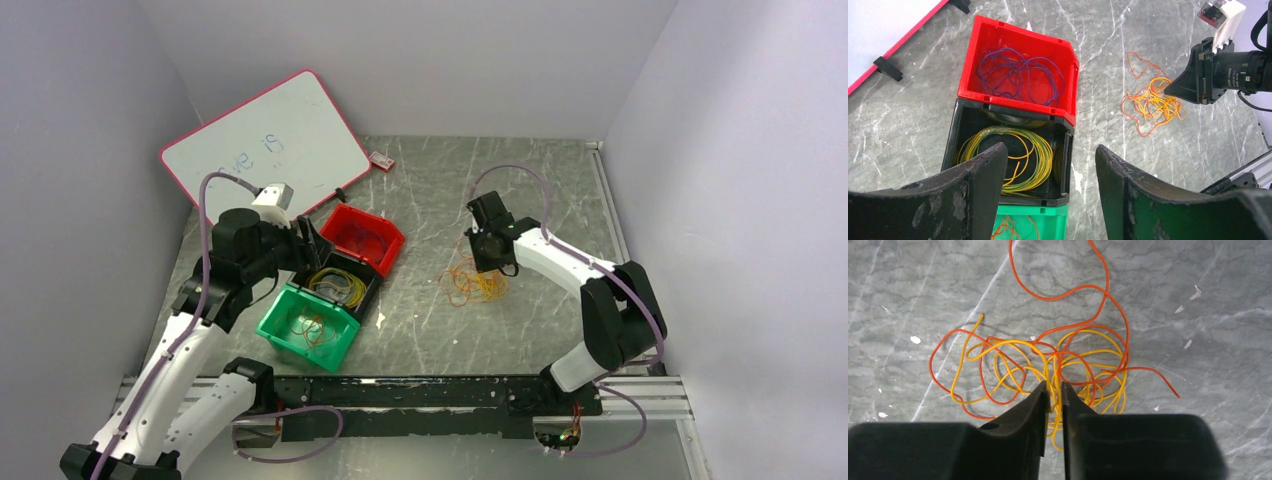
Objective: Untangle the cables
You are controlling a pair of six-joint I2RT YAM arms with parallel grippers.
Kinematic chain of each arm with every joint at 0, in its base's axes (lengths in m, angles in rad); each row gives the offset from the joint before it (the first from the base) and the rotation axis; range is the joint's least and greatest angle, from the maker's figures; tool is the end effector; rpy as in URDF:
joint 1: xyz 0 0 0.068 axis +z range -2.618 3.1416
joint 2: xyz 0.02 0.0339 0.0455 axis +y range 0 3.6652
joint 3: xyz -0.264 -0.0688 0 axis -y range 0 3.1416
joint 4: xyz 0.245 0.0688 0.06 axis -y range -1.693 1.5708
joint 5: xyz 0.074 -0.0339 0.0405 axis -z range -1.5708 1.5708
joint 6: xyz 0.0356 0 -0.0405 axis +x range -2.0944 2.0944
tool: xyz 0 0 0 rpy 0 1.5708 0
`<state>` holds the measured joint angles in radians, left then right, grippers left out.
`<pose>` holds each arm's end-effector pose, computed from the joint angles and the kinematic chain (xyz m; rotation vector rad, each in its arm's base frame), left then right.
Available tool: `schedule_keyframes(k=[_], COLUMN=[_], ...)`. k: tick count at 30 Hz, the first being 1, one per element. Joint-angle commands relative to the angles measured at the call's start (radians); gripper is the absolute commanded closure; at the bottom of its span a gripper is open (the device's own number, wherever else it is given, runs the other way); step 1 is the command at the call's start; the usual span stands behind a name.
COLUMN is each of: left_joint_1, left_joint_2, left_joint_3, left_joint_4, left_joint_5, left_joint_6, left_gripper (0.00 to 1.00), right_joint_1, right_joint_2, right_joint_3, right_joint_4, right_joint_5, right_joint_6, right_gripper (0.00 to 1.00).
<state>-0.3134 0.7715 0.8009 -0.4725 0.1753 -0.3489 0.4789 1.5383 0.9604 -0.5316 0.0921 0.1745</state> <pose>0.1621 -0.0591 0.3180 0.0777 2.0564 -0.5932 0.2661 0.1345 0.1958 -0.3769 2.6480 0.0848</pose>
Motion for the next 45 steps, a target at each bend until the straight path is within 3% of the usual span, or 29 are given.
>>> schedule_keyframes(k=[1,6,17,23,28,34,41,45], left_joint_1=[-0.005,-0.006,-0.014,-0.185,-0.326,-0.457,-0.539,-0.556], left_joint_2=[-0.023,-0.008,0.085,0.174,0.269,0.446,0.619,0.644], left_joint_3=[-0.005,-0.018,0.029,0.109,0.113,0.188,0.264,0.257], left_joint_4=[0.043,0.08,0.215,0.34,0.548,0.769,0.963,1.051], left_joint_5=[-0.023,-0.002,0.134,0.068,0.021,0.019,0.091,0.119], left_joint_6=[-0.009,-0.052,0.018,0.01,0.001,0.062,0.112,0.103], left_gripper=[0.31,0.31,0.28,0.23,0.21,0.2,0.19,0.19], right_joint_1=[-0.011,-0.011,-0.012,-0.011,-0.011,-0.011,-0.011,-0.011], right_joint_2=[-0.007,-0.07,-0.209,-0.314,-0.449,-0.497,-0.524,-0.52], right_joint_3=[0.0,0.021,0.144,0.248,0.255,0.302,0.36,0.387], right_joint_4=[0.047,0.034,-0.082,-0.141,-0.074,-0.133,-0.176,-0.193], right_joint_5=[-0.018,0.005,-0.045,-0.051,-0.057,-0.082,-0.082,-0.103], right_joint_6=[-0.021,-0.034,-0.006,0.077,0.186,0.213,0.224,0.23], right_gripper=[0.87,1.0,1.0,1.0,1.0,1.0,1.0,1.0])
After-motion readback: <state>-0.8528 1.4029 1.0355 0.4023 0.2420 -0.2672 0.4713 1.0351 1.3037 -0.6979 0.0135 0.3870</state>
